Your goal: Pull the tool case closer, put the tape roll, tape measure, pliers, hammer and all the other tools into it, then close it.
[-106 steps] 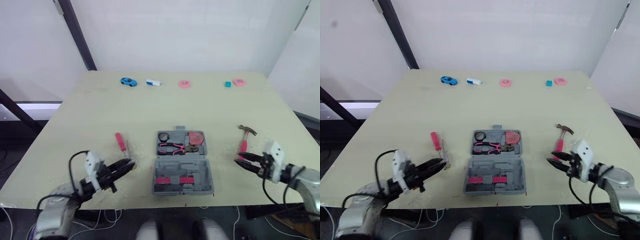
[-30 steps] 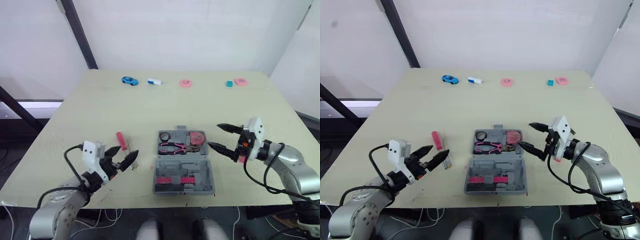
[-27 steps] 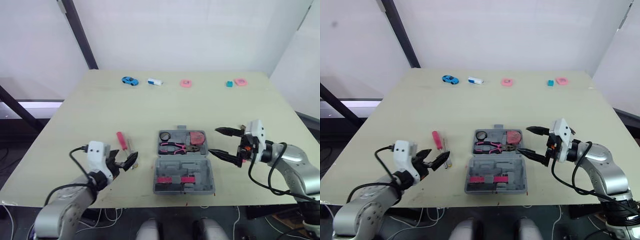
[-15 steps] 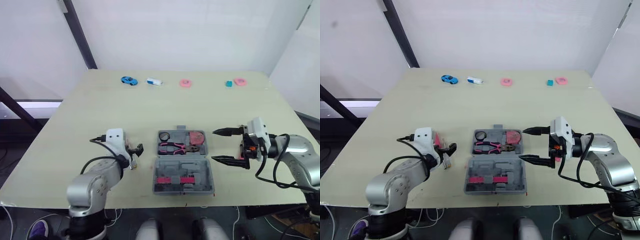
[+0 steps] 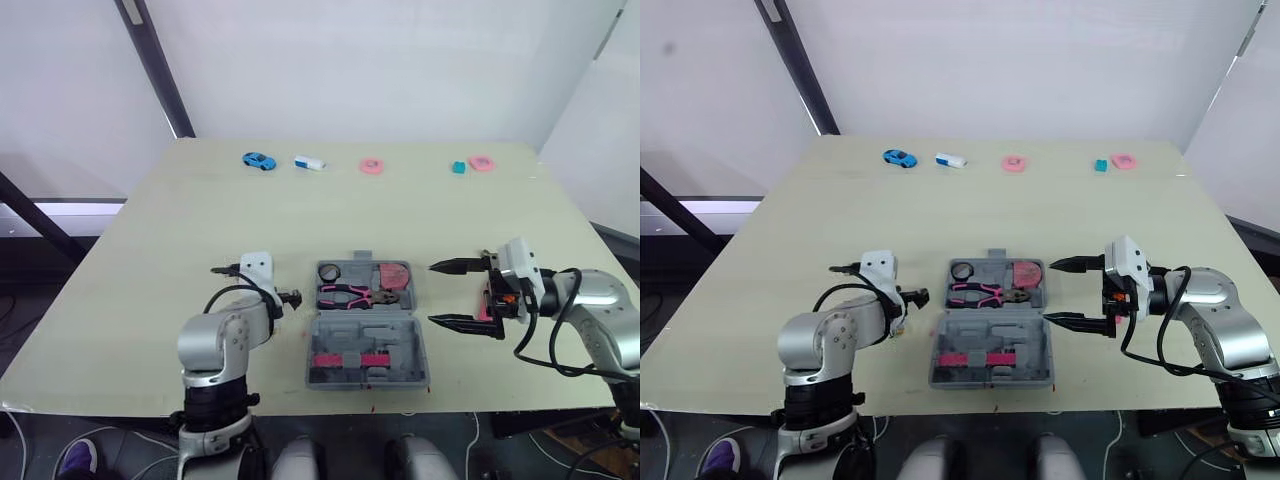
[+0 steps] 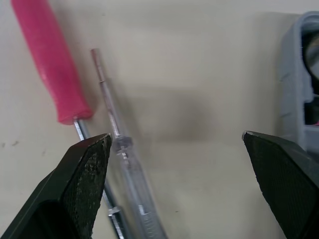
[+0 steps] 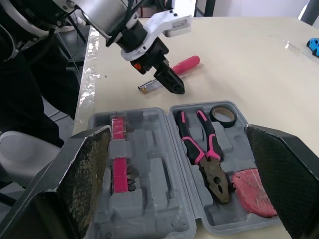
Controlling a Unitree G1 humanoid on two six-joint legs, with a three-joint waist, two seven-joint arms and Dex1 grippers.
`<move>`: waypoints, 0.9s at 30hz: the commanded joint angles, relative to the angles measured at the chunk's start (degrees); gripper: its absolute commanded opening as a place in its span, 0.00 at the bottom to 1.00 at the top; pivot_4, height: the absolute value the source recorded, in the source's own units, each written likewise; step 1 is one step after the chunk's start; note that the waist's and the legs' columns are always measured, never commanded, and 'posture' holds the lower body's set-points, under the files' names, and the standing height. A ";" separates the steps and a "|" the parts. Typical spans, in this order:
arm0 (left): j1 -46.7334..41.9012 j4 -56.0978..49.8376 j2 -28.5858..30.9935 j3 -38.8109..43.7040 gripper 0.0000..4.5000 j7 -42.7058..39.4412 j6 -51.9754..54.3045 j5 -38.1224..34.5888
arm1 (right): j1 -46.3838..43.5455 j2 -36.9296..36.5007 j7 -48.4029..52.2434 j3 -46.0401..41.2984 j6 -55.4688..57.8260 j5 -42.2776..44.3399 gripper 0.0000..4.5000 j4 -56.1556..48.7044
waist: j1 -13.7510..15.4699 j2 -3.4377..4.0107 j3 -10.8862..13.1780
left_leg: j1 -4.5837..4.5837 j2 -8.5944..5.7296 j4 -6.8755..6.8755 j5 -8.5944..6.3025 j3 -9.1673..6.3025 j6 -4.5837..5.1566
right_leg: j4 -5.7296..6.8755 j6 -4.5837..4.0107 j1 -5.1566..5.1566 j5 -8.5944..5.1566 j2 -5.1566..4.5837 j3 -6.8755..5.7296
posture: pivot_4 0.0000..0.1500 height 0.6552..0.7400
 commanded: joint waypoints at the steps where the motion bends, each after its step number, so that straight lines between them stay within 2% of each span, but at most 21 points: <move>1: -0.84 -0.70 -0.33 0.29 0.99 -0.01 1.04 2.28 | 0.06 -0.76 0.48 -1.58 -1.18 0.61 1.00 -0.47 | -0.05 0.00 0.00 | 0.00 0.00 0.00 0.00 -0.01 0.00 | 0.00 0.00 0.00 0.00 0.00 0.00 | 1.00 1.00; 19: -2.18 5.02 -3.99 1.82 0.99 -0.71 -1.19 9.10 | 0.29 -1.61 -0.09 -2.07 0.04 1.42 1.00 -1.87 | 0.01 -0.01 0.01 | 0.00 -0.04 0.01 0.00 -0.03 0.00 | 0.02 0.01 0.01 0.01 -0.03 -0.01 | 1.00 1.00; 22: -2.39 6.02 -5.60 3.32 0.82 -0.37 -0.92 9.65 | 0.38 -1.83 -0.32 -2.11 0.44 1.78 1.00 -2.29 | 0.05 -0.01 0.01 | 0.01 -0.04 0.01 0.00 -0.03 0.00 | 0.01 0.01 0.01 0.01 -0.03 0.00 | 1.00 1.00; 24: -2.34 5.77 -6.33 3.93 0.63 -0.24 -0.45 10.22 | 0.43 -1.97 -0.45 -2.16 0.57 1.94 1.00 -2.43 | 0.07 -0.01 0.00 | 0.01 -0.04 0.01 0.00 -0.04 0.00 | 0.02 0.01 0.01 0.01 -0.03 -0.02 | 1.00 1.00; 27: -2.13 5.37 -6.37 3.86 0.24 -0.62 -0.43 10.80 | 0.45 -2.06 -0.74 -2.19 0.78 2.12 1.00 -2.63 | 0.08 -0.01 0.00 | 0.02 -0.06 0.01 0.00 -0.04 0.00 | 0.02 0.02 0.04 0.01 -0.04 -0.01 | 1.00 1.00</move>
